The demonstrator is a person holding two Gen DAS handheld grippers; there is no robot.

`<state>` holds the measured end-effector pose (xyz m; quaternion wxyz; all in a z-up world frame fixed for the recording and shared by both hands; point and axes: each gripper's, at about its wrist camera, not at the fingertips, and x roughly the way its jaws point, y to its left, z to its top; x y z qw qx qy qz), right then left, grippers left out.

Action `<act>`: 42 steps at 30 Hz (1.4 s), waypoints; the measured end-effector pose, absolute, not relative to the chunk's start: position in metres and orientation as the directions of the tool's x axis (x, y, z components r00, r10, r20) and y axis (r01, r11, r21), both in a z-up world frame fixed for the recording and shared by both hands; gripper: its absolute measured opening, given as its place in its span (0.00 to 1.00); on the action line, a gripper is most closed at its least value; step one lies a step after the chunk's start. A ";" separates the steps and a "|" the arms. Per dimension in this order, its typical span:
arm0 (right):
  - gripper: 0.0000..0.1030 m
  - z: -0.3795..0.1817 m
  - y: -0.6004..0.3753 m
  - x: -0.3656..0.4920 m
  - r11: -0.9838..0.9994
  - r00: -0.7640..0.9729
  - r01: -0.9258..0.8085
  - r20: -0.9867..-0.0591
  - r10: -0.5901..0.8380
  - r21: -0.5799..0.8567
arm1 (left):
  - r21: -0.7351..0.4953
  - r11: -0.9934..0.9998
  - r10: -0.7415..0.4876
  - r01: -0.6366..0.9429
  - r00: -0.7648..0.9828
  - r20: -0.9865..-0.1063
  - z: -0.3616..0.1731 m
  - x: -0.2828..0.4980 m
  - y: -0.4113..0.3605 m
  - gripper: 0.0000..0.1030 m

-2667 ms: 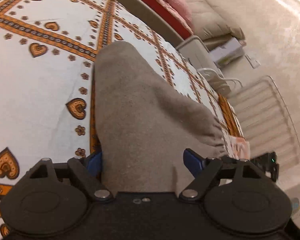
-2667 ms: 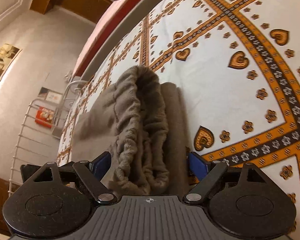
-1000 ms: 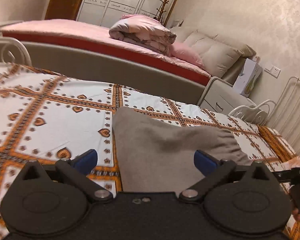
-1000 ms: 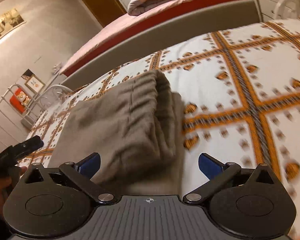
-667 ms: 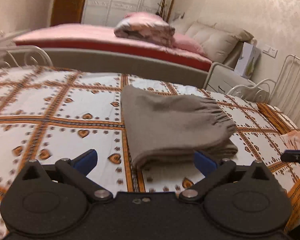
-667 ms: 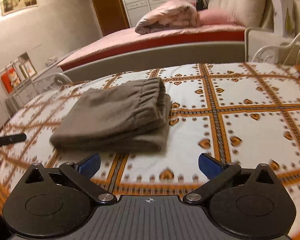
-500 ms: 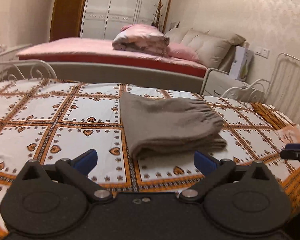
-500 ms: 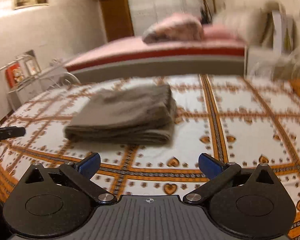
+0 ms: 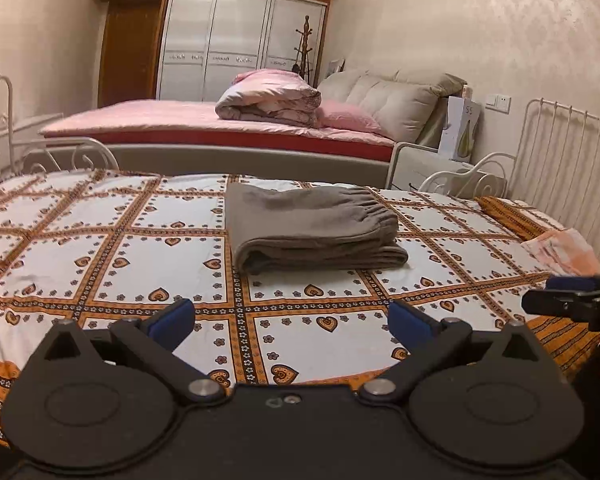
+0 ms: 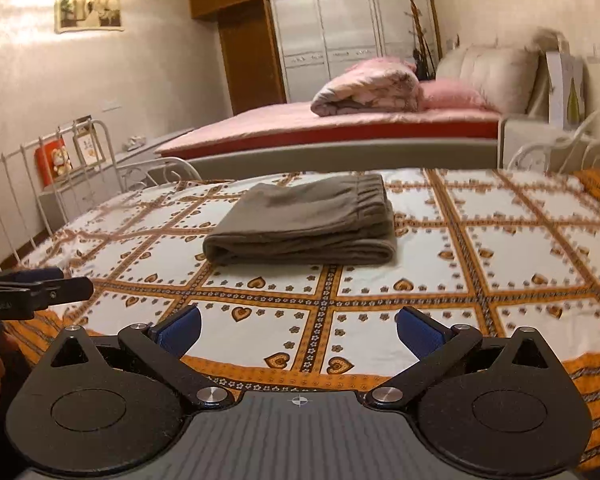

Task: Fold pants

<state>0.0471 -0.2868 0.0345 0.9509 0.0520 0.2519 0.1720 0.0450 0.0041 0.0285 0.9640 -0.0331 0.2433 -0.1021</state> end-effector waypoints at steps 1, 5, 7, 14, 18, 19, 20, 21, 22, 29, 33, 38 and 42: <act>1.00 0.034 -0.285 0.047 0.936 0.816 -0.306 -0.458 0.352 0.175 | -0.114 0.976 -0.217 0.185 0.861 -0.461 0.028 0.046 0.003 0.94; 1.00 0.030 -0.288 0.061 0.935 0.807 -0.285 -0.475 0.352 0.209 | -0.130 0.973 -0.231 0.192 0.852 -0.471 0.022 0.054 -0.002 0.90; 1.00 0.029 -0.291 0.065 0.936 0.808 -0.272 -0.476 0.348 0.223 | -0.125 0.971 -0.238 0.202 0.852 -0.467 0.021 0.053 -0.003 0.90; 1.00 0.029 -0.282 0.064 0.935 0.804 -0.299 -0.477 0.355 0.192 | -0.125 0.967 -0.254 0.221 0.849 -0.463 0.020 0.050 -0.006 0.90; 1.00 0.027 -0.280 0.063 0.936 0.804 -0.304 -0.478 0.353 0.180 | -0.125 0.967 -0.255 0.222 0.850 -0.460 0.021 0.049 -0.005 0.90; 1.00 0.027 -0.279 0.064 0.936 0.804 -0.303 -0.480 0.352 0.180 | -0.124 0.967 -0.254 0.222 0.851 -0.460 0.021 0.049 -0.005 0.90; 1.00 0.027 -0.280 0.064 0.936 0.803 -0.303 -0.480 0.353 0.180 | -0.124 0.967 -0.256 0.224 0.850 -0.460 0.021 0.049 -0.005 0.90; 1.00 0.027 -0.280 0.064 0.935 0.802 -0.304 -0.480 0.354 0.182 | -0.124 0.966 -0.257 0.225 0.850 -0.459 0.022 0.050 -0.005 0.90; 1.00 0.026 -0.279 0.065 0.935 0.802 -0.304 -0.482 0.354 0.181 | -0.124 0.966 -0.259 0.228 0.850 -0.459 0.022 0.050 -0.005 0.90; 1.00 0.026 -0.279 0.066 0.934 0.800 -0.307 -0.483 0.356 0.180 | -0.114 0.965 -0.263 0.237 0.849 -0.459 0.022 0.049 -0.009 0.90; 1.00 0.025 -0.279 0.065 0.935 0.800 -0.302 -0.483 0.354 0.185 | -0.112 0.965 -0.260 0.235 0.850 -0.458 0.021 0.049 -0.009 0.90; 1.00 0.026 -0.280 0.066 0.936 0.800 -0.298 -0.484 0.353 0.189 | -0.106 0.965 -0.261 0.240 0.848 -0.460 0.021 0.048 -0.010 0.90; 1.00 0.026 -0.280 0.066 0.935 0.799 -0.300 -0.486 0.353 0.187 | -0.103 0.965 -0.261 0.241 0.848 -0.461 0.021 0.048 -0.010 0.90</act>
